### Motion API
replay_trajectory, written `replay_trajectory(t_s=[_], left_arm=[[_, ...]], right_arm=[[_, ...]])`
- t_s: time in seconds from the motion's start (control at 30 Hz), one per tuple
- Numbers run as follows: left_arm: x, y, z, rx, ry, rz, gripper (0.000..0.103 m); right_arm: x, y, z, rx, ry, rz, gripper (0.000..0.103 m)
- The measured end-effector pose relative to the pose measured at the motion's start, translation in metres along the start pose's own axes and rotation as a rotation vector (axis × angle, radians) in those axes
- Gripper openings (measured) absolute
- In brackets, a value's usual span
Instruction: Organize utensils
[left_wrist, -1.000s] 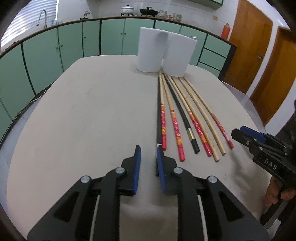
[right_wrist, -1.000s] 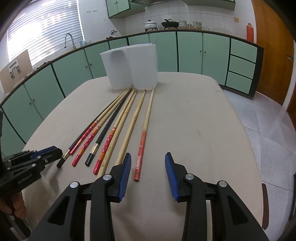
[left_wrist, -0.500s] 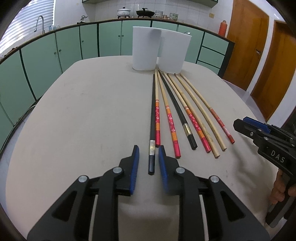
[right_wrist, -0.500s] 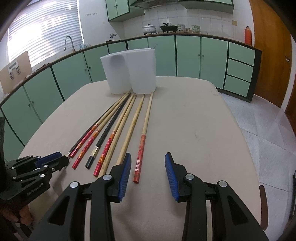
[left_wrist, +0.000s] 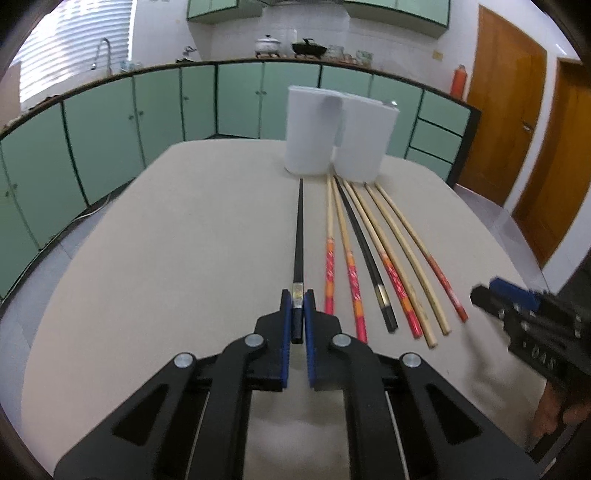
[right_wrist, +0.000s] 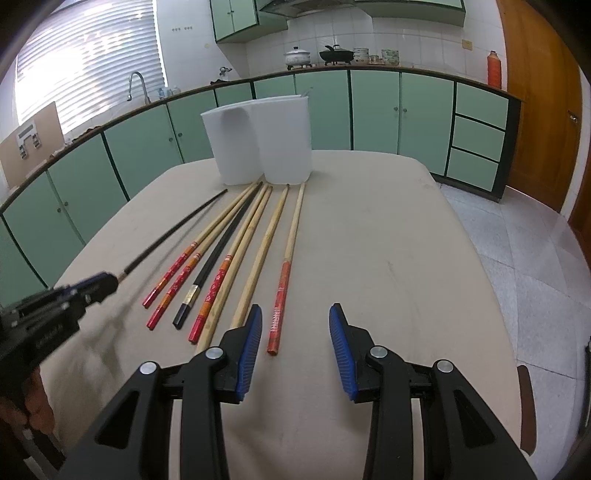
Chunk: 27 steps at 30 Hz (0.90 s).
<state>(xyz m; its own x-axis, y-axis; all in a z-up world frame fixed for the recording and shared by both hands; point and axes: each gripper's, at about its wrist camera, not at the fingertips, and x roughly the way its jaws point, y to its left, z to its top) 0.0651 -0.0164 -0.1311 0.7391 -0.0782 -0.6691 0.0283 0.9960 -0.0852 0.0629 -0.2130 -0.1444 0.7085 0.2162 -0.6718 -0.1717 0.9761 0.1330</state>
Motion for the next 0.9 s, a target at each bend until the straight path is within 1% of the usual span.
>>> replay_trajectory(t_s=[0.07, 0.13, 0.23, 0.37, 0.57, 0.6, 0.67, 0.7, 0.8, 0.83, 0.9], left_arm=[[-0.002, 0.001, 0.001, -0.001, -0.016, 0.027, 0.006], [-0.003, 0.003, 0.001, -0.006, -0.02, 0.038, 0.006], [-0.004, 0.007, 0.001, -0.013, -0.019, 0.041, 0.006], [-0.005, 0.01, 0.001, -0.019, -0.023, 0.043, 0.006], [-0.005, 0.014, 0.001, -0.029, -0.022, 0.043, 0.006], [-0.005, 0.014, 0.001, -0.028, -0.022, 0.043, 0.006], [-0.005, 0.014, 0.001, -0.028, -0.019, 0.044, 0.006], [-0.004, 0.014, 0.001, -0.028, -0.017, 0.045, 0.006], [-0.003, 0.015, 0.0, -0.025, -0.013, 0.046, 0.006], [-0.003, 0.015, 0.001, -0.026, -0.011, 0.044, 0.006], [-0.002, 0.014, 0.002, -0.024, -0.009, 0.043, 0.006]], right_arm=[[-0.002, 0.002, -0.003, 0.001, -0.001, 0.006, 0.037], [-0.001, 0.007, -0.007, -0.002, 0.003, 0.009, 0.036], [0.002, 0.013, -0.01, -0.014, 0.016, 0.005, 0.03], [0.005, 0.013, -0.008, 0.002, 0.024, 0.008, 0.029], [0.008, 0.015, -0.009, -0.01, 0.041, -0.01, 0.024], [0.01, 0.015, -0.009, -0.01, 0.048, -0.011, 0.023], [0.014, 0.015, -0.01, -0.009, 0.068, -0.015, 0.014], [0.015, 0.015, -0.011, -0.011, 0.075, -0.016, 0.012], [0.016, 0.017, -0.011, -0.022, 0.082, -0.032, 0.009], [0.016, 0.018, -0.01, -0.024, 0.084, -0.04, 0.007], [0.016, 0.018, -0.01, -0.025, 0.082, -0.041, 0.006]])
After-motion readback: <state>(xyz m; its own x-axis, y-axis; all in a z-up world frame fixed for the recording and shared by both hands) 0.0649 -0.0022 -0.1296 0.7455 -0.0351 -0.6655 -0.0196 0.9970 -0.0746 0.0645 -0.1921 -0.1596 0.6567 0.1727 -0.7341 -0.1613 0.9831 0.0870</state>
